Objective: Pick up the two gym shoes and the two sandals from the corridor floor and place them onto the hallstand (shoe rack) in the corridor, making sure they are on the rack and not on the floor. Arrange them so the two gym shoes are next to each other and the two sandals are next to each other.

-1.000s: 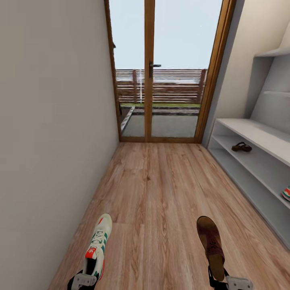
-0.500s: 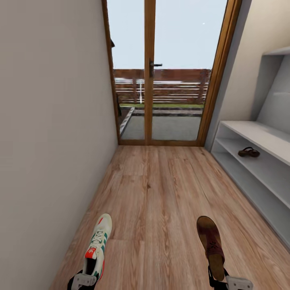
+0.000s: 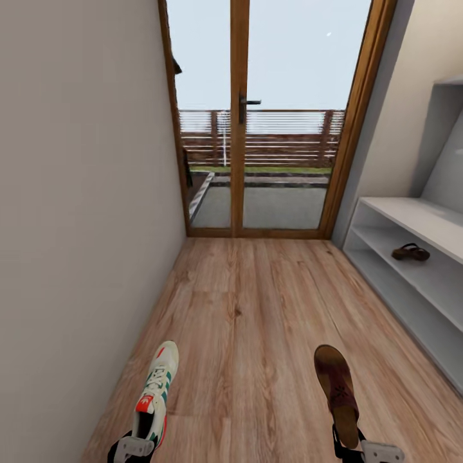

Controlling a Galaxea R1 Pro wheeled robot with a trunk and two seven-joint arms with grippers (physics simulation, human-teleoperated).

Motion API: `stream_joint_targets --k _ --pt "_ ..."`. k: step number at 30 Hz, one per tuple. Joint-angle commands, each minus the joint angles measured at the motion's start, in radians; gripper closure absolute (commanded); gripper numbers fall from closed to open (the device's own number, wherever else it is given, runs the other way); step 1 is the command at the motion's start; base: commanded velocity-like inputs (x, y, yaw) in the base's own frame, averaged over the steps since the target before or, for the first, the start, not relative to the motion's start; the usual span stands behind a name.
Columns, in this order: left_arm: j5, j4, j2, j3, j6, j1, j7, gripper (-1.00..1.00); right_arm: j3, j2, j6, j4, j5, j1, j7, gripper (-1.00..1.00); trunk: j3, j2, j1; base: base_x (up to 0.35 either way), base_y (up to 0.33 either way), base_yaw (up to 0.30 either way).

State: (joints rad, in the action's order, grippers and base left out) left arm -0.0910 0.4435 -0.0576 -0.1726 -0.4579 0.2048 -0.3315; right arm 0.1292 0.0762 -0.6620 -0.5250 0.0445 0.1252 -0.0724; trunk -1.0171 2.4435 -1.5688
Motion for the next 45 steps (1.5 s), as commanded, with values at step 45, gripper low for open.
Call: stream_joint_targets --k 45 --pt "-0.008 -0.002 0.001 -0.011 -0.002 0.001 -0.006 1.00 -0.002 -0.001 -0.001 0.002 0.003 0.001 -0.003 1.00 -0.001 0.000 0.000 0.340 -0.035 -0.114"
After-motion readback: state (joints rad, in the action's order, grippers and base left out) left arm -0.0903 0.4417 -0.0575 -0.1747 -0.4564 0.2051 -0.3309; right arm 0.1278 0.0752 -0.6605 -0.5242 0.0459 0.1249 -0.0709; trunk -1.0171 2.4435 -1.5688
